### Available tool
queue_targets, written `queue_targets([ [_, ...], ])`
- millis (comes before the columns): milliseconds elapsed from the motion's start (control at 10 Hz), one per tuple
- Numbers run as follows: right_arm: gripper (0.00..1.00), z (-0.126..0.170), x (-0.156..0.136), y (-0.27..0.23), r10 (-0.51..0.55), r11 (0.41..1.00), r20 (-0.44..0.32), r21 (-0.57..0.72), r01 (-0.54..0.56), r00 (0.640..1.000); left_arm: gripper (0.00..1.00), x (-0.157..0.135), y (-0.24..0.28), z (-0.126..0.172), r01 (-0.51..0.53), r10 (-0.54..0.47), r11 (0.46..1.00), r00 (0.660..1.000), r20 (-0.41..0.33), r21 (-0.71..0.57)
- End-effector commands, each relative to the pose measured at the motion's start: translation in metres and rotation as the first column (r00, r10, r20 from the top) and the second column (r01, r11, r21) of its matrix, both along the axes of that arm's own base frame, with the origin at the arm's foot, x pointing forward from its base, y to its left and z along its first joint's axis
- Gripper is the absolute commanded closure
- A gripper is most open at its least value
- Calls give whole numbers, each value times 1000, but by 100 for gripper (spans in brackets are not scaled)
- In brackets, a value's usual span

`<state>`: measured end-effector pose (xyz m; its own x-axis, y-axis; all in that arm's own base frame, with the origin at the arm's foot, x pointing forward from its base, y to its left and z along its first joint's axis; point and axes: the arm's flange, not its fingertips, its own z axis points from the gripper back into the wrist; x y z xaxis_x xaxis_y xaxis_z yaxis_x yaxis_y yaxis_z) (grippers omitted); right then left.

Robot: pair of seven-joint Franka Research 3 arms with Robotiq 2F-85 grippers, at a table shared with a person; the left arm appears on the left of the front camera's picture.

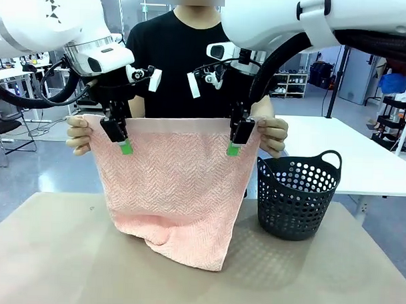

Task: Fold the towel.
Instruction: Grab the top end of the 100 cm Hotel Towel extended by the human.

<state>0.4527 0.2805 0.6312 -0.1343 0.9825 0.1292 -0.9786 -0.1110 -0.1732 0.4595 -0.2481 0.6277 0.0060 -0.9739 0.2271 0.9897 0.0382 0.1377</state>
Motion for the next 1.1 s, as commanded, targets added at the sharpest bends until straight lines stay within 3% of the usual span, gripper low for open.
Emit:
queue_targets([
  [0,87,-3,-7,0,-26,1000,22,2,26,999,97,-9,6,-3,-32,33,999,999,21,-22],
  [100,97,-3,-8,0,-26,1000,25,2,26,999,100,-11,7,-1,-33,33,999,999,25,-22],
  [200,100,-3,-9,0,-27,1000,28,2,27,999,100,-11,8,-1,-33,34,999,999,26,-20],
  [800,100,-14,-6,-11,-58,998,2,32,58,998,100,-19,14,-9,-51,53,997,998,27,-51],
  [1000,100,0,-4,0,-2,1000,16,8,2,1000,100,-8,4,0,-6,6,1000,1000,12,-2],
])
